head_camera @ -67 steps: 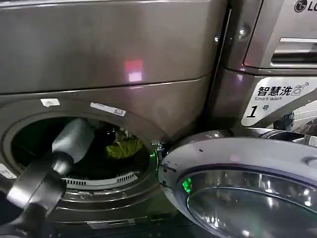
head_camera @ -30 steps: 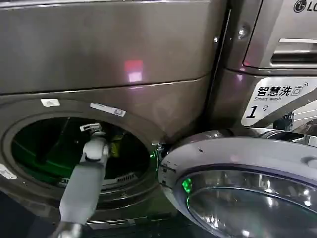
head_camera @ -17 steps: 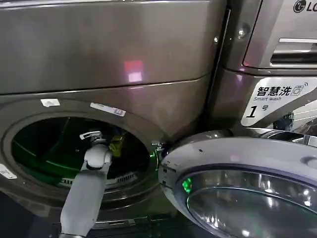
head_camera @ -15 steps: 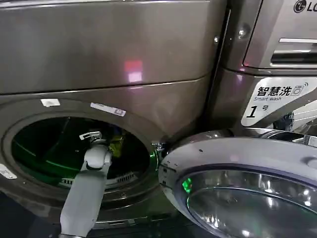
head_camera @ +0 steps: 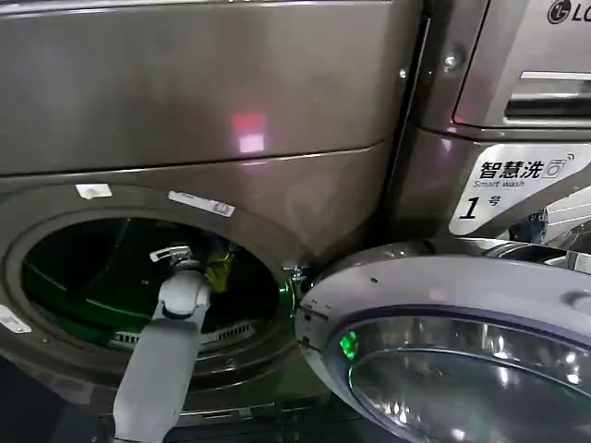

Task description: Grasp the clothes from the dryer.

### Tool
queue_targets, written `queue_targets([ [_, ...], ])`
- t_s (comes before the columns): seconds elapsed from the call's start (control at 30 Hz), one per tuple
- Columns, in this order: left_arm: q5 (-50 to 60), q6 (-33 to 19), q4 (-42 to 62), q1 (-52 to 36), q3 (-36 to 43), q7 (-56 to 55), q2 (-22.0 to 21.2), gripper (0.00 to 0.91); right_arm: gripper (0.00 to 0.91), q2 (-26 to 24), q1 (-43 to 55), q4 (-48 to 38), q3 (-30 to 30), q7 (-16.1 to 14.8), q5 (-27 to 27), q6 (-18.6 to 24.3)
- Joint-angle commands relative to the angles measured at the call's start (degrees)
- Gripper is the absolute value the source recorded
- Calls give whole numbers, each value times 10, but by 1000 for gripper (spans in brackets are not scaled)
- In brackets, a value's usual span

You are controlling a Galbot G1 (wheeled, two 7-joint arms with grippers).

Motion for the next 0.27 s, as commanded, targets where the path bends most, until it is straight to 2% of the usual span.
queue_targets([
  [0.03,3,0,-4,3,0,1,2,0,907,2,1,1,1,-4,0,-2],
  [0.27,4,3,-10,3,0,3,4,0,907,2,-1,-1,5,-7,0,-2],
])
